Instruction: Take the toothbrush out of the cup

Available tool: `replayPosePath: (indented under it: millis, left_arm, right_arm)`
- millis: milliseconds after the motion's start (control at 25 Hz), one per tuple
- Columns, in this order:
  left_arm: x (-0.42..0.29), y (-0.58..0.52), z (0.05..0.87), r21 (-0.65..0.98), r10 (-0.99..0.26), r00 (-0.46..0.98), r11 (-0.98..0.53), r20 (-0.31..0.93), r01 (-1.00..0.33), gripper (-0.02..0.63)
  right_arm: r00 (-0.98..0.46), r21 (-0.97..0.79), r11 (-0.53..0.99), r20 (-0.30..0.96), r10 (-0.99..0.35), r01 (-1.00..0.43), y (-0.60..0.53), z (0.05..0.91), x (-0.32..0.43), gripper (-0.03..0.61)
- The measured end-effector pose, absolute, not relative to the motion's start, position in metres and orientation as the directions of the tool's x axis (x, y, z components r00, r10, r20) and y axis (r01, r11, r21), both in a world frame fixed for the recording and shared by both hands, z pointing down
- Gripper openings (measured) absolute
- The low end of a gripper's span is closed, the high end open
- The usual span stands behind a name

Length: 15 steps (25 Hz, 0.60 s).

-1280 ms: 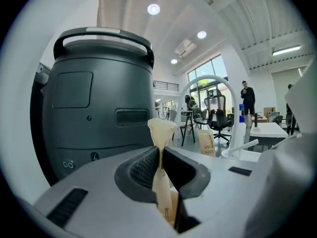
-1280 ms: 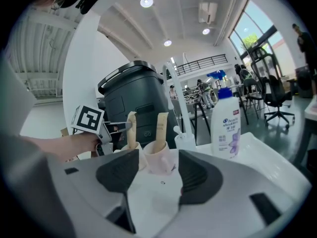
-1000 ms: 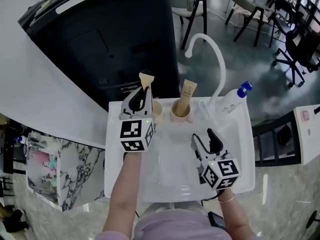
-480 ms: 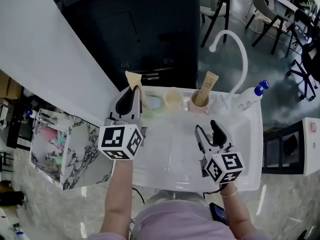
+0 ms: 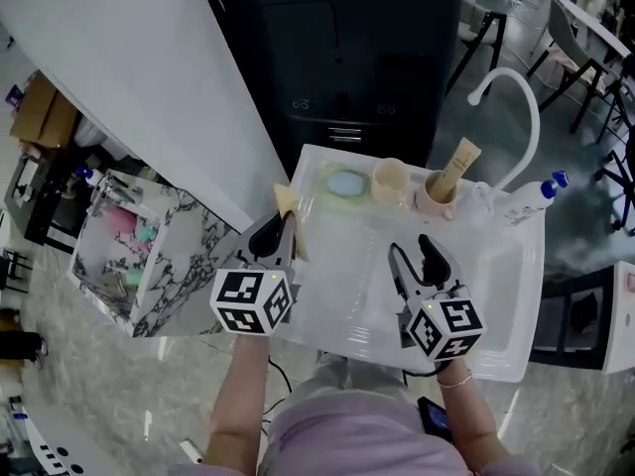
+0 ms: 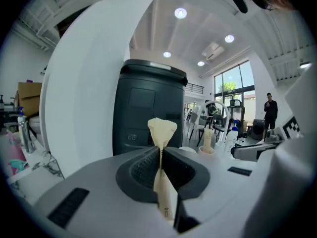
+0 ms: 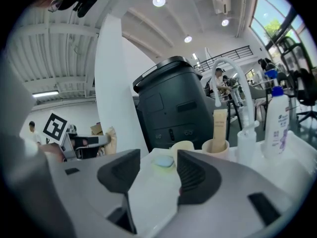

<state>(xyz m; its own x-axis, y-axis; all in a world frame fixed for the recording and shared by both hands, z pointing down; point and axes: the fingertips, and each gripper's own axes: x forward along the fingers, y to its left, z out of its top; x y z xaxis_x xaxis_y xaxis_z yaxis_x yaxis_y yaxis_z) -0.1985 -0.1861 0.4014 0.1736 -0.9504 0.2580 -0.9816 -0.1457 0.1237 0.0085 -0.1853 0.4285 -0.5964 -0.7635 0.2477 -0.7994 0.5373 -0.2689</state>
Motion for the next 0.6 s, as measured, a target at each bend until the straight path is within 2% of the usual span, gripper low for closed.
replayPosePath:
  millis: [320,600]
  left_arm:
    - [-0.184,-0.155,0.475,0.139,-0.846,0.218,-0.171,0.486,-0.975,0.025]
    - [-0.174,-0.171,0.520,0.115,-0.782,0.212,-0.179,0.586,-0.977,0.025]
  right_arm:
    - [-0.589,-0.271,0.528,0.260,-0.765,-0.805,-0.175,0.433,0.002,0.233]
    - [-0.552,-0.263,0.491,0.277,-0.787,-0.831,-0.177,0.439,0.018,0.230]
